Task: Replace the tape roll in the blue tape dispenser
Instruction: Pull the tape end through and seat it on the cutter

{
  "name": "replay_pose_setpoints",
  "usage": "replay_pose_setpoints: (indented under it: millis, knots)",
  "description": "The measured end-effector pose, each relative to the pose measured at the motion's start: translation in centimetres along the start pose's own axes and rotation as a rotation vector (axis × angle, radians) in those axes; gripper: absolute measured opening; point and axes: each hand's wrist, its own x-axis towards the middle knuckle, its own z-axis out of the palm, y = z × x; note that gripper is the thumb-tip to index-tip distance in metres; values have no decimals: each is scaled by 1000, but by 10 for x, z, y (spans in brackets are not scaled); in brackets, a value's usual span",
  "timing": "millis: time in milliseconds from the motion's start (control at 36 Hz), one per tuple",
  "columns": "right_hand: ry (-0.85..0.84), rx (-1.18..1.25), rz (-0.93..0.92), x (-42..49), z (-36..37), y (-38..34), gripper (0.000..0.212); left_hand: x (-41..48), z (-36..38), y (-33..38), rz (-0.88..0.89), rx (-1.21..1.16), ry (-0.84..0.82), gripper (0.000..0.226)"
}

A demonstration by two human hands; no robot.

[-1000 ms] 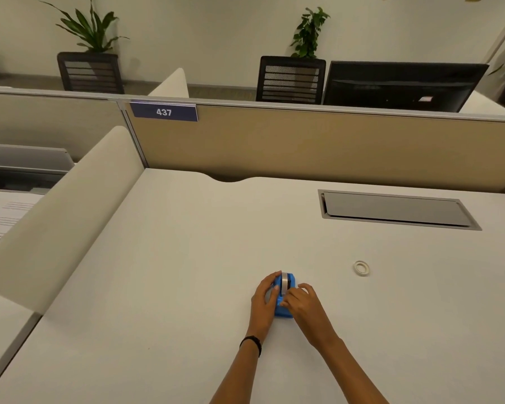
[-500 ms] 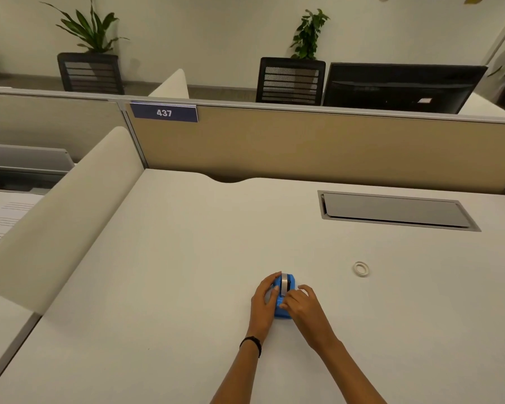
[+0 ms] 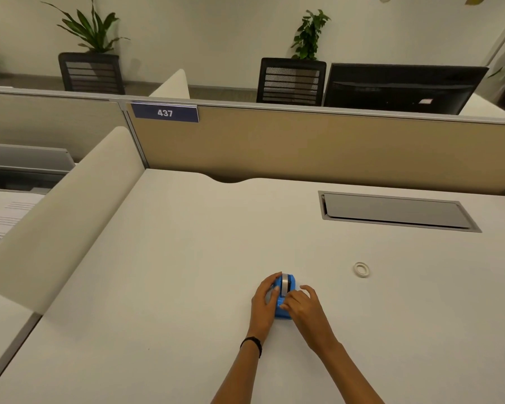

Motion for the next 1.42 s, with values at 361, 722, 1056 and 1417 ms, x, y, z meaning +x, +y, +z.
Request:
replay_pose_setpoints:
  millis: [361,722,1056,1417]
  knots:
    - [13,-9,18,-2,5,0,35,0,0,-1,8,1,0,30]
    - [14,-59,22,-8,12,2,34,0,1,0,-8,5,7,32]
    - [-4,-48,15,-12,16,5,32,0,0,-2,-11,3,-1,32]
    - [-90,6,15,-12,13,11,33,3,-5,2,-14,47,-68,34]
